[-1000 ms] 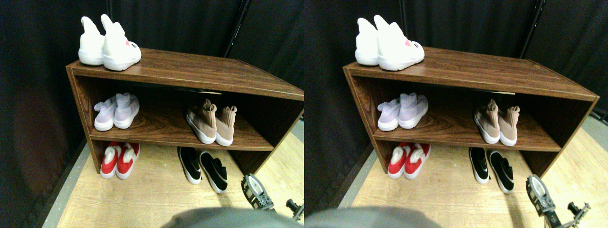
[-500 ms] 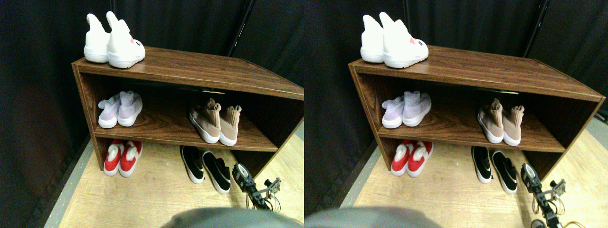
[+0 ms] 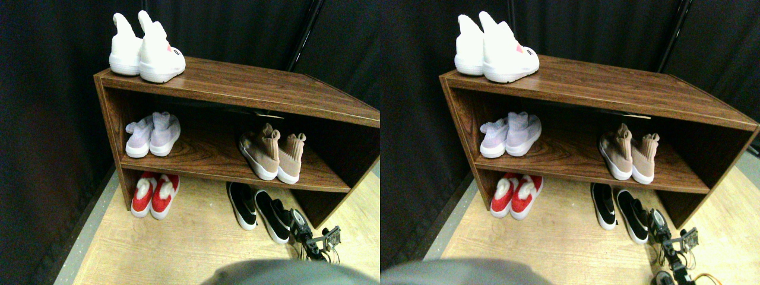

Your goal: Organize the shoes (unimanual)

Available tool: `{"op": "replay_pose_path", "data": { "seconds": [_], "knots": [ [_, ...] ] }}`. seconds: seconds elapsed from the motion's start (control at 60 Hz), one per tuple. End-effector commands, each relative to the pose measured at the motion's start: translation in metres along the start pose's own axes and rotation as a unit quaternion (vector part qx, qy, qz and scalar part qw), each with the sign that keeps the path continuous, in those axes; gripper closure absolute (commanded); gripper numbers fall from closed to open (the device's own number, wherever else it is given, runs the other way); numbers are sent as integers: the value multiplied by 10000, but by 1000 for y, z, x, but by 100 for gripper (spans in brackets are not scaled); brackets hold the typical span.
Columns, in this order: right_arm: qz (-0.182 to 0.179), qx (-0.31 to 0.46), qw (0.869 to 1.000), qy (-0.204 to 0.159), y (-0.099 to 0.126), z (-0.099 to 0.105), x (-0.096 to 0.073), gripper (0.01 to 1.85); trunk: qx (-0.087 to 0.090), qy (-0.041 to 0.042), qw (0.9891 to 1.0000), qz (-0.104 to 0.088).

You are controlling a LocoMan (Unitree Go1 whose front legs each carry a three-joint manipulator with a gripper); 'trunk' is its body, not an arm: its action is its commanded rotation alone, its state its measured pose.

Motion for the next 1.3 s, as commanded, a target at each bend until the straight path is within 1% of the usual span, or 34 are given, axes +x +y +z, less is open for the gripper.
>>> {"op": "replay_pose_path", "data": {
  "seconds": [0.017, 0.083, 0.133, 0.3, 0.483, 0.517, 0.567, 0.583, 0.65, 0.667, 0.8, 0.9, 0.967, 1.05, 1.1, 1.183, 1.217, 1.3],
  "knots": [
    [152, -1, 9999, 76, 2, -5, 0, 180, -101, 97, 9998, 106],
    [118, -79, 9998, 116, 1, -6, -1, 180, -101, 97, 9998, 106],
    [57, -7, 9998, 211, 0, -7, 1, 180, -101, 97, 9998, 106],
    [65, 39, 9999, 113, -3, -11, 2, 180, -101, 97, 9998, 106],
    [122, -71, 9998, 116, -3, -17, 0, 180, -101, 97, 9998, 106],
    [173, -43, 9997, 157, -2, -21, -2, 180, -100, 97, 9998, 121],
    [155, -6, 9997, 184, -2, -21, -1, 180, -100, 97, 9998, 121],
    [156, 23, 9998, 156, -2, -22, -1, 180, -114, 83, 9998, 135],
    [191, 33, 9997, 158, -1, -24, -3, 180, -121, 87, 9998, 148],
    [236, 93, 9994, 216, 0, -26, -3, 180, -121, 87, 9998, 148],
    [231, 155, 9993, 249, 1, -33, -4, 180, -141, 89, 9997, 174],
    [250, 247, 9991, 239, 1, -37, -3, 180, -155, 82, 9996, 203],
    [317, 190, 9988, 309, 1, -41, -2, 180, -167, 76, 9996, 226],
    [293, 198, 9988, 342, 2, -46, -2, 180, -176, 80, 9995, 239],
    [343, 298, 9981, 409, 0, -46, 1, 180, -174, 86, 9995, 248],
    [306, 233, 9988, 314, 1, -48, 3, 180, -173, 76, 9995, 241],
    [313, 247, 9986, 334, 1, -48, 3, 180, -181, 64, 9995, 240],
    [320, 233, 9987, 319, 0, -49, 5, 180, -181, 63, 9995, 238]
  ]
}}
